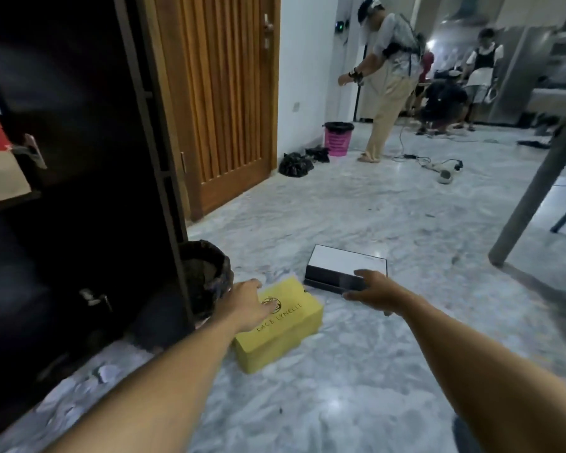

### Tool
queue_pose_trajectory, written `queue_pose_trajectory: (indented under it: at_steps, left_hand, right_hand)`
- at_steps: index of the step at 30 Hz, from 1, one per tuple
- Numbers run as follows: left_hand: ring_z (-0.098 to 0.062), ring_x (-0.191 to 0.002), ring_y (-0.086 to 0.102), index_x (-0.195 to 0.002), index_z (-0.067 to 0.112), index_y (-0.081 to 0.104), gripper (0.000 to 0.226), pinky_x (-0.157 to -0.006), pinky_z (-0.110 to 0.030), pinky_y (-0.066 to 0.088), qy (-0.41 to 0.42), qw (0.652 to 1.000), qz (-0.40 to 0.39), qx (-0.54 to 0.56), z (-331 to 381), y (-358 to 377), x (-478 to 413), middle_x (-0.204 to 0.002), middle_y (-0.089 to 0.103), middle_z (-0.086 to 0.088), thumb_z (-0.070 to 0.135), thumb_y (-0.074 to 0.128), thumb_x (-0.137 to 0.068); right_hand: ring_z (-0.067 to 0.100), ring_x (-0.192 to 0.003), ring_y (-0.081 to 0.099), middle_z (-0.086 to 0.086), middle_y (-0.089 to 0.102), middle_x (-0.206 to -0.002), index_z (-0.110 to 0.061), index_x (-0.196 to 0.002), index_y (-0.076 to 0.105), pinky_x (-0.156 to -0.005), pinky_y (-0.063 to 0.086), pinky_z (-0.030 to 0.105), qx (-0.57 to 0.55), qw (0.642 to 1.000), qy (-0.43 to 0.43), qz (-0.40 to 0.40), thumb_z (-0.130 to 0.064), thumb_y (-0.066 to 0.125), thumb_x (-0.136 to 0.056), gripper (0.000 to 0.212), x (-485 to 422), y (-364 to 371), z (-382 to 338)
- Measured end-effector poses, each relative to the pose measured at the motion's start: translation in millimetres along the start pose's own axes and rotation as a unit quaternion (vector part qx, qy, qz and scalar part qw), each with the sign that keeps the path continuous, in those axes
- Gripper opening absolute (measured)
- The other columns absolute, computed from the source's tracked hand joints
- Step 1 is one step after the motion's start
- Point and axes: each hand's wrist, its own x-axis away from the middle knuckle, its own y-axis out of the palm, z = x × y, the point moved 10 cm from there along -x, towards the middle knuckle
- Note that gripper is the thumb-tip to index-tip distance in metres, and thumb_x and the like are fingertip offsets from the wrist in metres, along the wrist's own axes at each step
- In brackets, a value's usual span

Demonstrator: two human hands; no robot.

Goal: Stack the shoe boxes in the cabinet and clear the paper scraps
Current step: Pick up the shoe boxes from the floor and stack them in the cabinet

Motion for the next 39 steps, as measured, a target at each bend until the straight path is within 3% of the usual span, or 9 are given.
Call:
queue_pose_trajectory:
  at_steps: [2,6,11,15,18,23,28,34,39]
  left_hand:
    - [-0.025,-0.124,0.056,-0.143,0.022,0.045,0.072,-0.098,-0.039,0.049,-0.029,0.999,-0.025,-0.02,-22.5,43.0,-19.8,-0.136,0.059,-0.002,0.058,0.063,-0.083]
    - [-0.03,-0.118,0.057,-0.143,0.019,0.04,0.071,-0.086,-0.039,0.052,-0.102,0.993,-0.059,-0.011,-72.0,117.3,-45.4,-0.131,0.058,-0.005,0.058,0.06,-0.087]
    - [-0.032,-0.135,0.042,-0.152,0.016,0.026,0.088,-0.098,-0.045,0.048,-0.168,0.985,-0.04,0.024,-115.8,177.6,-69.9,-0.151,0.038,-0.009,0.064,0.059,-0.086]
    - [-0.036,-0.142,0.033,-0.157,0.009,0.003,0.108,-0.107,-0.048,0.042,-0.228,0.968,-0.041,0.099,-143.0,213.7,-82.6,-0.161,0.022,-0.013,0.06,0.064,-0.085]
    - [-0.035,-0.141,0.035,-0.157,0.013,-0.013,0.115,-0.105,-0.043,0.044,-0.227,0.963,-0.05,0.139,-154.2,231.1,-83.2,-0.161,0.021,-0.01,0.056,0.067,-0.086]
    - [-0.034,-0.136,0.042,-0.155,0.022,-0.023,0.119,-0.099,-0.041,0.048,-0.203,0.966,-0.053,0.153,-165.0,238.0,-85.2,-0.161,0.024,-0.006,0.053,0.069,-0.085]
    - [-0.032,-0.14,0.037,-0.155,0.024,-0.021,0.127,-0.097,-0.034,0.043,-0.203,0.963,-0.062,0.166,-168.3,235.4,-83.1,-0.163,0.019,-0.005,0.057,0.075,-0.078]
    - [-0.029,-0.133,0.047,-0.155,0.036,-0.01,0.13,-0.091,-0.036,0.049,-0.184,0.967,-0.035,0.17,-187.8,233.1,-64.6,-0.16,0.029,0.0,0.054,0.082,-0.065]
    - [-0.026,-0.126,0.051,-0.152,0.04,0.007,0.129,-0.09,-0.039,0.049,-0.174,0.966,-0.005,0.192,-203.1,224.4,-56.4,-0.145,0.046,0.004,0.047,0.091,-0.055]
  right_hand:
    - [0.026,-0.106,0.059,0.006,0.046,-0.148,-0.024,-0.151,0.035,-0.054,0.053,0.031,0.017,0.999,0.018,-0.031,-0.046,0.072,-0.084,0.08,-29.0,38.2,22.7]
    - [0.028,-0.136,0.044,0.008,0.032,-0.159,-0.017,-0.155,0.026,-0.096,0.047,0.039,0.025,0.995,0.04,-0.087,-0.043,0.069,-0.088,0.084,-74.0,105.5,54.9]
    - [0.03,-0.128,0.05,0.007,0.032,-0.158,-0.02,-0.155,0.024,-0.07,0.051,0.033,-0.03,0.991,0.065,-0.116,-0.044,0.069,-0.089,0.083,-119.4,172.4,78.0]
    - [0.02,-0.112,0.051,0.004,0.05,-0.139,-0.01,-0.147,0.038,-0.078,0.045,0.022,-0.104,0.987,0.036,-0.114,-0.016,0.07,-0.09,0.065,-145.8,198.8,76.8]
    - [0.023,-0.136,0.041,0.01,0.031,-0.159,-0.009,-0.157,0.014,-0.101,0.039,0.029,-0.143,0.983,0.04,-0.111,-0.016,0.08,-0.081,0.1,-170.2,211.3,77.9]
    - [0.03,-0.146,0.03,0.011,0.017,-0.163,-0.014,-0.158,-0.008,-0.091,0.042,0.028,-0.213,0.967,0.052,-0.13,-0.007,0.083,-0.076,0.123,-187.6,227.5,75.9]
    - [0.03,-0.139,0.036,0.008,0.018,-0.156,-0.021,-0.159,0.001,-0.093,0.039,0.027,-0.118,0.99,0.038,-0.068,-0.023,0.091,-0.065,0.13,-165.4,237.4,84.0]
    - [0.017,-0.111,0.047,-0.007,0.024,-0.124,-0.038,-0.153,0.006,-0.089,0.053,0.043,-0.162,0.985,0.037,0.041,-0.047,0.098,-0.042,0.144,-95.4,256.7,103.0]
    - [0.016,-0.121,0.049,-0.008,0.036,-0.128,-0.04,-0.153,0.01,-0.083,0.053,0.04,-0.176,0.98,0.046,0.077,-0.068,0.089,-0.038,0.143,-61.8,264.4,122.0]
